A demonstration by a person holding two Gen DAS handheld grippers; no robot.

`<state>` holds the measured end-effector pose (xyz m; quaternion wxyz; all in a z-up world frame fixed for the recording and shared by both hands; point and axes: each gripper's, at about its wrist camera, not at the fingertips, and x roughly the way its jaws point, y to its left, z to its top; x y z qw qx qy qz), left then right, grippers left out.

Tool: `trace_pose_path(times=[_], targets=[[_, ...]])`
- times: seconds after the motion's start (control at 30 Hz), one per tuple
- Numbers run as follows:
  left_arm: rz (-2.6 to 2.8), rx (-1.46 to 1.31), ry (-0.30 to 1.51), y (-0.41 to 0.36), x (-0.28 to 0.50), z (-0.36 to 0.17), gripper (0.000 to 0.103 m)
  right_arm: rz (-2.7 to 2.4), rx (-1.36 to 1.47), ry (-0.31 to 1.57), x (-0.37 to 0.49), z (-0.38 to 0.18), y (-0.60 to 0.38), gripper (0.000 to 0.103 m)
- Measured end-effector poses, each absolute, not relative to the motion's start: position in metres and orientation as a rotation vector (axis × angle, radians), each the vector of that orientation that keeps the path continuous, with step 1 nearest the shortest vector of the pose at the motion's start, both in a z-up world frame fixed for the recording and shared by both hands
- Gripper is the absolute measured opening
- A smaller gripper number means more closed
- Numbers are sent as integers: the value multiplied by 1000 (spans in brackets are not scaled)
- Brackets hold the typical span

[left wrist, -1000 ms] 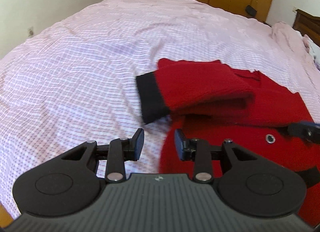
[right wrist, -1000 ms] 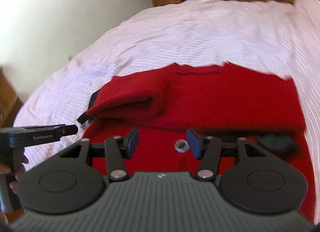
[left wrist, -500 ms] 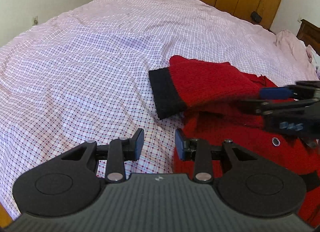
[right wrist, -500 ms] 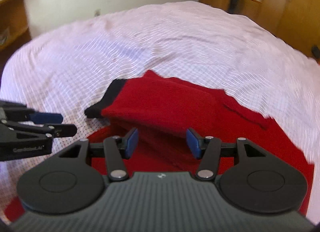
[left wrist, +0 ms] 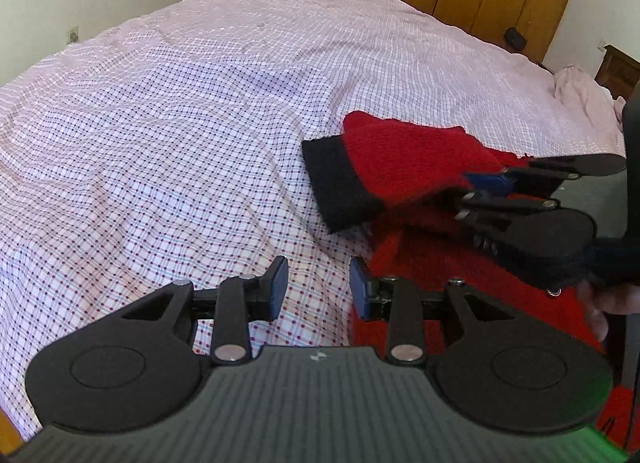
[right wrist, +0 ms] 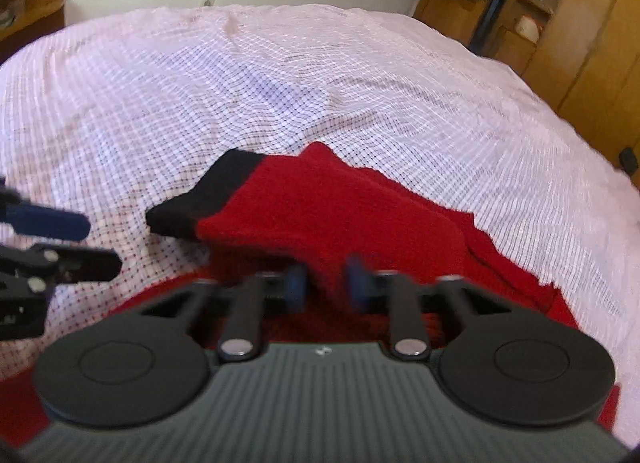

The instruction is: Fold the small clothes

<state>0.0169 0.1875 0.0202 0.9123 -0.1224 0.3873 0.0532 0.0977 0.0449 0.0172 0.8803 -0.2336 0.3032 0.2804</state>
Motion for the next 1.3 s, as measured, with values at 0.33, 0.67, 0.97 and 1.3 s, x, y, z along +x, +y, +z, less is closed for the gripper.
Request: trace_pose_path(times=[0.33,0.67,0.97,1.3], targets=[[96,-227,778,180,21,30,39,440,-105,535,95,66,-35,13],[9,-148,750,143,46,45,39,184,134,596,95,51,-142,15],[-76,-109,781,104,78,50,39,88,233,731,92,8,-196,34],[-70,-83,803,92,98,46,39,79,184,663,72,37,-243,56]])
